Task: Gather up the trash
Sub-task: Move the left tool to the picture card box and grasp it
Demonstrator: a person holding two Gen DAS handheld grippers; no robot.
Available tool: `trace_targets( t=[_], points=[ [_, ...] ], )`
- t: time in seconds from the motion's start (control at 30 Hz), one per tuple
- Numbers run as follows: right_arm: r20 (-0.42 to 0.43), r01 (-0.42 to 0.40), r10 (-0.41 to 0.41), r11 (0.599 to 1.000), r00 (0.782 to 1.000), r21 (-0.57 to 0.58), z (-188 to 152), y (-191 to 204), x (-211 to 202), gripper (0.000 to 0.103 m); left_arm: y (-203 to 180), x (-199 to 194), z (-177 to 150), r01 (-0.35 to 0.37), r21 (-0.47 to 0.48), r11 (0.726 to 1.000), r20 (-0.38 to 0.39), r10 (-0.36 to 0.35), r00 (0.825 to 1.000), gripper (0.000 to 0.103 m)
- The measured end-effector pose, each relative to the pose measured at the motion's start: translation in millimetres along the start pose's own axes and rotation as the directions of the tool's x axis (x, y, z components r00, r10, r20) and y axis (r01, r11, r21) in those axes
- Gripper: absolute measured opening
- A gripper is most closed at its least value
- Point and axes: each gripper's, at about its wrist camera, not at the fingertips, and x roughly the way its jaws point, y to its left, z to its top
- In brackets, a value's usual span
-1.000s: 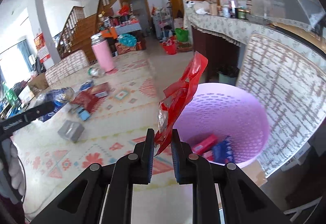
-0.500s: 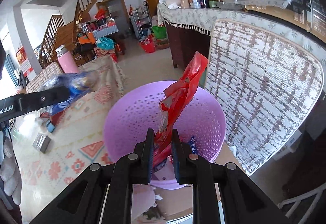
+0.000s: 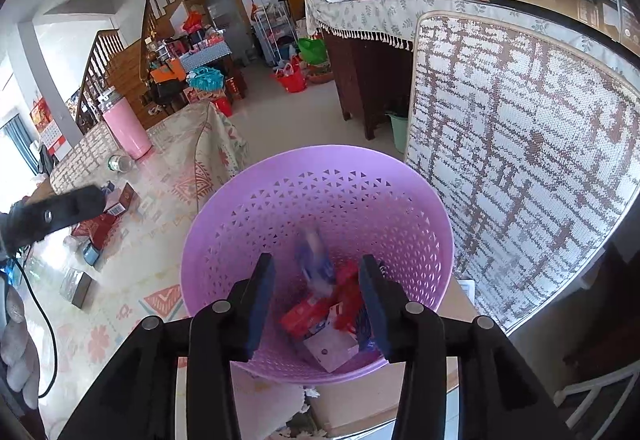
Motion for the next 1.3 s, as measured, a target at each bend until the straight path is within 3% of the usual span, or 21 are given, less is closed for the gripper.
trace_targets(
  t=[0.2, 0.4, 0.5, 0.6, 0.8, 0.93, 1.07, 1.2, 1.3],
  points=[
    [0.021, -0.016, 0.017, 1.000, 1.000, -0.019, -2, 16, -12, 0.058, 75, -26, -21, -0.101, -0.085, 0.991, -0.002, 0.101, 0.995, 0.069],
    [0.016, -0.068, 0.069, 0.997, 0.998, -0.048, -11, 48, -21, 0.063, 167, -31, -42, -0.199, -0.176, 0.964, -0.076, 0.189, 0.979, 0.070],
    [0.000, -0.088, 0.088, 0.994, 0.996, -0.069, -16, 65, -20, 0.064, 199, -20, -48, -0.194, -0.189, 0.963, -0.121, 0.173, 0.978, 0.070],
    [-0.024, -0.102, 0.100, 0.990, 0.995, -0.101, -23, 85, -17, 0.065, 217, -7, -50, -0.131, -0.201, 0.971, -0.149, 0.102, 0.984, 0.070],
    [-0.051, -0.111, 0.105, 0.986, 0.993, -0.128, -30, 108, -14, 0.065, 216, 10, -59, -0.037, -0.122, 0.992, -0.217, 0.009, 0.976, 0.075],
    [-0.061, -0.123, 0.116, 0.984, 0.991, -0.131, -31, 117, -11, 0.069, 207, -1, -71, 0.055, -0.083, 0.995, -0.254, -0.074, 0.964, 0.075],
    [-0.083, -0.134, 0.123, 0.980, 0.989, -0.146, -34, 128, -3, 0.069, 194, -18, -91, 0.105, -0.037, 0.994, -0.272, -0.112, 0.956, 0.076],
    [-0.108, -0.161, 0.145, 0.974, 0.983, -0.157, -38, 142, 5, 0.069, 178, -31, -108, 0.116, 0.002, 0.993, -0.267, -0.111, 0.957, 0.077],
    [-0.120, -0.177, 0.157, 0.968, 0.980, -0.177, -42, 156, 9, 0.069, 162, -35, -119, 0.072, 0.058, 0.996, -0.252, -0.055, 0.966, 0.077]
  ],
)
